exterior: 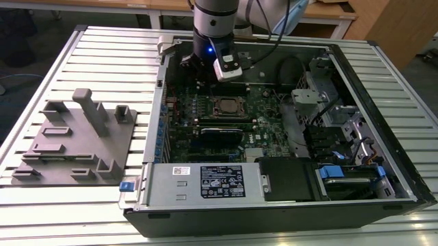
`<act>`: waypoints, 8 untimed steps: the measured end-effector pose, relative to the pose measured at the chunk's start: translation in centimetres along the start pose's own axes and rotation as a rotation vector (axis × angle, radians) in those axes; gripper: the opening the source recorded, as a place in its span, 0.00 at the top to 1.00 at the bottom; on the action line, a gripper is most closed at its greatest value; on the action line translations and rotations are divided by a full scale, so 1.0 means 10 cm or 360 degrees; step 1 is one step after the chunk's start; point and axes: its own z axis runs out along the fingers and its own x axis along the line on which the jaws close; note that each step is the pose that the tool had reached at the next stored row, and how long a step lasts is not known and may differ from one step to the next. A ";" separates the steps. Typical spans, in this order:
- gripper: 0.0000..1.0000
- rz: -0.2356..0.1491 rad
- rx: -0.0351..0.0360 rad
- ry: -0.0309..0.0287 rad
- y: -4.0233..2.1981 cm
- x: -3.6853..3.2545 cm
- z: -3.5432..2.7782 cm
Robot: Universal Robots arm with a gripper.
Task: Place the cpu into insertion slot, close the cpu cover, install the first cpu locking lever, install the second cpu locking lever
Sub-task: 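Install the first cpu locking lever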
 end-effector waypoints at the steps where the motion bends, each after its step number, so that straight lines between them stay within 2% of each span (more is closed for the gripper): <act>1: 0.89 0.0000 0.0000 0.00000 -0.001 0.002 0.001; 3: 0.89 0.0000 -0.0006 0.00011 -0.004 0.019 0.002; 6: 0.89 -0.0001 -0.0022 0.00034 -0.009 0.055 0.005; 7: 0.89 -0.0001 -0.0031 0.00048 -0.010 0.062 0.005; 8: 0.89 -0.0002 -0.0048 0.00073 -0.011 0.066 0.005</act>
